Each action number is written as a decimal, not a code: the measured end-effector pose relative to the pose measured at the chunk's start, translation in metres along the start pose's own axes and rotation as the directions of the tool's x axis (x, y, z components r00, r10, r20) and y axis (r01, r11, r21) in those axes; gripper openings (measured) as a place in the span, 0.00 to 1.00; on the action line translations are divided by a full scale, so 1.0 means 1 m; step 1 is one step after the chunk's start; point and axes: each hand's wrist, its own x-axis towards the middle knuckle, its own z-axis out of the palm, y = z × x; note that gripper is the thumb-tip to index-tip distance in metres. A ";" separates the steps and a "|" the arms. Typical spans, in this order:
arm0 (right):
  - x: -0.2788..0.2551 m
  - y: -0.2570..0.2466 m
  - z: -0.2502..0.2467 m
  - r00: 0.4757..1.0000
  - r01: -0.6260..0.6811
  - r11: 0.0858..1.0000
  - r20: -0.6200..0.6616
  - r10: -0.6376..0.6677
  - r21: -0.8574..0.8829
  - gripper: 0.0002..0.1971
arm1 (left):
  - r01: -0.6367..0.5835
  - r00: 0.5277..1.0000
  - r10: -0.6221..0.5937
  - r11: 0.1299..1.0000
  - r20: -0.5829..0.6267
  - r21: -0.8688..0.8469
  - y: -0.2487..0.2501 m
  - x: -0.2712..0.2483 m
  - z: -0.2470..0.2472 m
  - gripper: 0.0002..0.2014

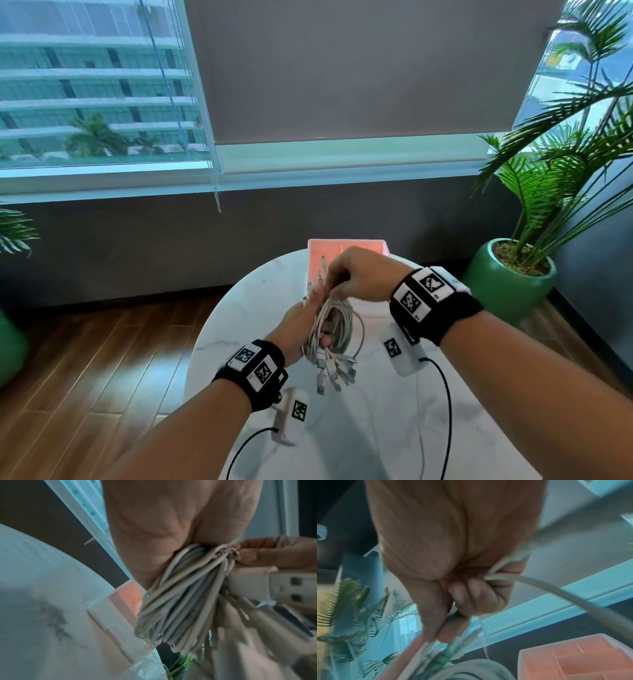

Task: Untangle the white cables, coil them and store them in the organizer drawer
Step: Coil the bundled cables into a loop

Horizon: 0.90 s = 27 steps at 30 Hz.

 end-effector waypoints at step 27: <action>-0.007 0.076 0.037 0.972 -0.073 0.715 -0.111 0.207 0.695 0.10 | 0.097 0.952 0.054 0.880 0.301 -0.465 0.025 -0.015 -0.016 0.11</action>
